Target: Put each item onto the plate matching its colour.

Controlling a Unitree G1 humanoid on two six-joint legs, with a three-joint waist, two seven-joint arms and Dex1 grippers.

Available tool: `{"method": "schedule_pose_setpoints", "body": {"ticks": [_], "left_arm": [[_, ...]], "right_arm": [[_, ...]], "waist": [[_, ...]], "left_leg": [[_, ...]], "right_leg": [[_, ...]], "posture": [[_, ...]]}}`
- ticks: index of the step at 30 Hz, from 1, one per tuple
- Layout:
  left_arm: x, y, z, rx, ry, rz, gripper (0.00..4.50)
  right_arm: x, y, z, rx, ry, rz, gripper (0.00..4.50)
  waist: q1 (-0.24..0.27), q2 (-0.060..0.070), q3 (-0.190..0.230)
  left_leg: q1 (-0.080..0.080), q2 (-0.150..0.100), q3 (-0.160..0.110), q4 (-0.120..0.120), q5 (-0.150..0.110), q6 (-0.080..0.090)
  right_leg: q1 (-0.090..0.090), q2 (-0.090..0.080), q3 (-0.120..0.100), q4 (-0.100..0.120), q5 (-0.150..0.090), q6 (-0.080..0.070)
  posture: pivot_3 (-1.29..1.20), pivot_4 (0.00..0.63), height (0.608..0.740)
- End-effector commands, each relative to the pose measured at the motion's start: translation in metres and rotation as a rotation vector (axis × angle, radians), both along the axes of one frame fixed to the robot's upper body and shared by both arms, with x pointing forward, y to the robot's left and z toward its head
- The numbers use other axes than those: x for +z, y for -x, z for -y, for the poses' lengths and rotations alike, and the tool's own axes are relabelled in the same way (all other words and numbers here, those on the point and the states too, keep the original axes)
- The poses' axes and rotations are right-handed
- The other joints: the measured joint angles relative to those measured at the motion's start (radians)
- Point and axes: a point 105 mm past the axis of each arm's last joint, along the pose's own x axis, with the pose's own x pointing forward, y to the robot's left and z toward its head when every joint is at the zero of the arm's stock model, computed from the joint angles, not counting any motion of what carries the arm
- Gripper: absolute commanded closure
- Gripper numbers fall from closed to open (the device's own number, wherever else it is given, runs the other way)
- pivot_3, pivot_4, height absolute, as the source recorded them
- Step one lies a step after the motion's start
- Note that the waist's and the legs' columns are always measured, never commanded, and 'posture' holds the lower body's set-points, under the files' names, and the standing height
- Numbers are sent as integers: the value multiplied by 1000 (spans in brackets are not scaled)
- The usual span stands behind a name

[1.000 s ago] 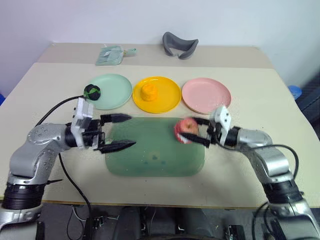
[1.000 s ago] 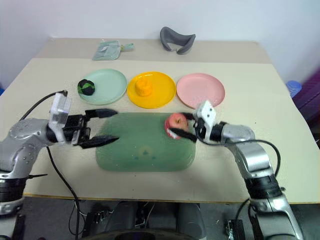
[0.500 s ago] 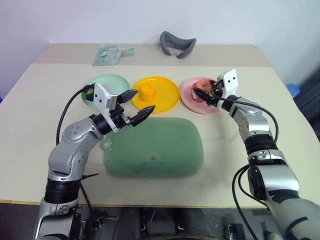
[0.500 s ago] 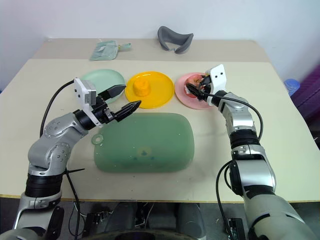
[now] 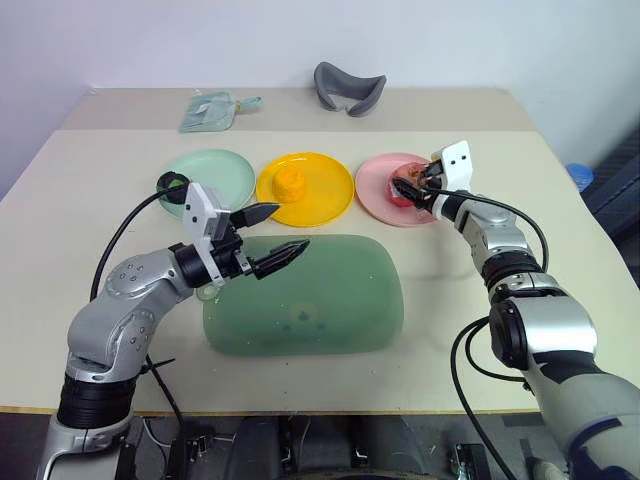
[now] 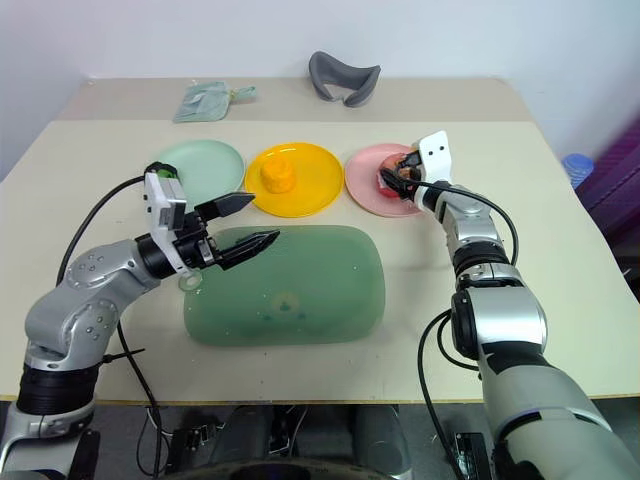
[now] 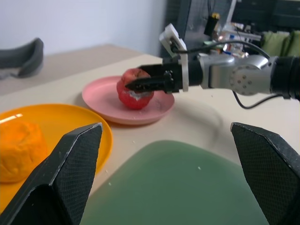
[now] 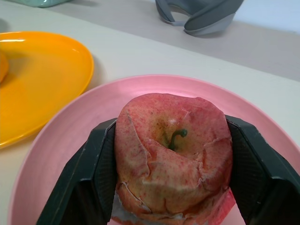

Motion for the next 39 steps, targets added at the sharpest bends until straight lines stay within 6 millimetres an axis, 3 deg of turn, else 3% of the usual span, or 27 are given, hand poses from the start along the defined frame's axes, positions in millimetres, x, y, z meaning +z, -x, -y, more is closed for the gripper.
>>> {"method": "schedule_pose_setpoints", "body": {"ticks": [1,3,7,8,13,16,20,24,29,34,39], "left_arm": [[8,8,5,-39,0,33,0],[8,8,6,-42,-1,32,0],[9,8,7,-41,-3,31,0],[8,8,7,-39,-6,31,0],[9,5,4,-11,-15,48,0],[7,3,-2,25,-18,51,0],[-1,2,-11,86,-31,61,0],[-13,0,-31,163,-49,50,0],[-26,7,-61,275,-85,49,0],[-41,22,-80,330,-96,5,0],[-56,30,-89,328,-138,-49,0]], "right_arm": [[21,-4,-2,-5,-12,64,1968],[18,-4,-1,-8,-28,53,1968],[17,-4,0,-16,-49,55,87],[18,-4,1,-24,-39,66,30],[33,0,10,-31,-43,160,30],[47,14,15,36,-64,237,30],[49,57,12,178,-53,258,30],[28,120,19,248,-9,162,30],[5,178,47,218,28,55,30],[2,200,69,139,37,35,30],[-1,201,74,147,32,23,30]], "waist": [[0,0,0],[0,0,0],[0,0,0],[0,0,0],[0,1,0],[2,1,0],[12,1,1],[28,1,1],[31,1,1],[28,1,0],[30,1,0]], "left_leg": [[0,0,0,0,0,0],[0,0,0,0,0,0],[0,0,0,0,0,0],[0,0,0,0,0,0],[0,0,0,0,0,0],[0,0,0,0,0,0],[0,0,-2,-1,0,0],[0,0,-2,-1,0,0],[2,0,-1,0,-1,0],[3,0,-2,0,-1,0],[3,0,-2,0,-1,0]], "right_leg": [[0,0,0,0,0,0],[0,0,0,0,0,0],[0,0,0,0,0,0],[0,0,0,0,0,0],[0,0,0,0,0,0],[0,0,0,0,0,0],[0,-1,0,-1,0,0],[0,-1,1,-1,0,0],[2,-1,1,-1,0,0],[3,0,1,-1,0,0],[3,0,1,-1,0,0]], "posture": [[0,150,740],[0,150,740],[0,150,740],[0,150,740],[0,150,740],[0,150,740],[0,150,740],[0,150,740],[0,150,740],[0,150,740],[0,150,740]]}}
